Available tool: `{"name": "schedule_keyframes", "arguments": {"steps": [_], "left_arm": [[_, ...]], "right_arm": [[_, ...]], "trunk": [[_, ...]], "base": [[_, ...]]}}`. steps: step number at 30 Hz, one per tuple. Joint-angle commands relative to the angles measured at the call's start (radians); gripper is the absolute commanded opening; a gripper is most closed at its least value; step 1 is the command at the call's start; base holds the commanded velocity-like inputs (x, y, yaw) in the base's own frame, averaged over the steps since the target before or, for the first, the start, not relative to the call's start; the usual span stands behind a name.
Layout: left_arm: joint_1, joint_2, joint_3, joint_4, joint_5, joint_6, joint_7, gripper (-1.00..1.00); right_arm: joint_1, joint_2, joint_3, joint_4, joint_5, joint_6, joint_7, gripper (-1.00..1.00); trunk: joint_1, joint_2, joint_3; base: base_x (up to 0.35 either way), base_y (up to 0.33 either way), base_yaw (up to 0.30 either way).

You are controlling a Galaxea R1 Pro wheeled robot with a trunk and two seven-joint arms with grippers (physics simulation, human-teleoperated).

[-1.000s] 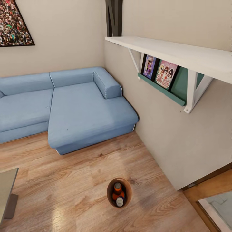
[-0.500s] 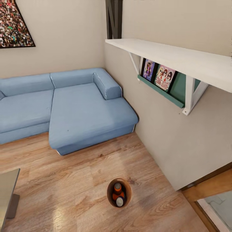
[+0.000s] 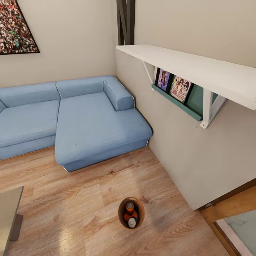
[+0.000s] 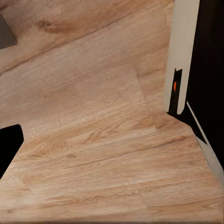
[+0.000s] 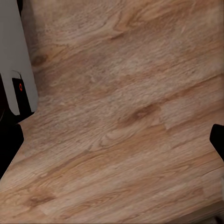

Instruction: Put the three can of soda from the living room inside the tash can in the kitchen.

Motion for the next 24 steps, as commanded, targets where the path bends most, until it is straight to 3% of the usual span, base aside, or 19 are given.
{"name": "schedule_keyframes", "arguments": {"steps": [1, 11, 24], "left_arm": [[0.003, 0.000, 0.000, 0.000, 0.001, -0.003, -0.002, 1.00], [0.022, -0.005, 0.002, -0.003, 0.002, -0.008, -0.002, 1.00], [0.022, -0.006, -0.002, -0.008, -0.006, -0.010, -0.001, 1.00]], "right_arm": [[0.000, 0.000, -0.001, 0.000, 0.000, 0.000, 0.000, 1.00], [0.000, 0.018, -0.009, -0.002, 0.000, 0.001, -0.002, 1.00], [0.000, 0.023, -0.007, -0.002, 0.004, 0.002, -0.003, 1.00]], "trunk": [[0.000, 0.000, 0.000], [0.000, 0.000, 0.000], [0.000, 0.000, 0.000]], "base": [[0.000, 0.000, 0.000], [0.000, 0.000, 0.000], [0.000, 0.000, 0.000]]}}
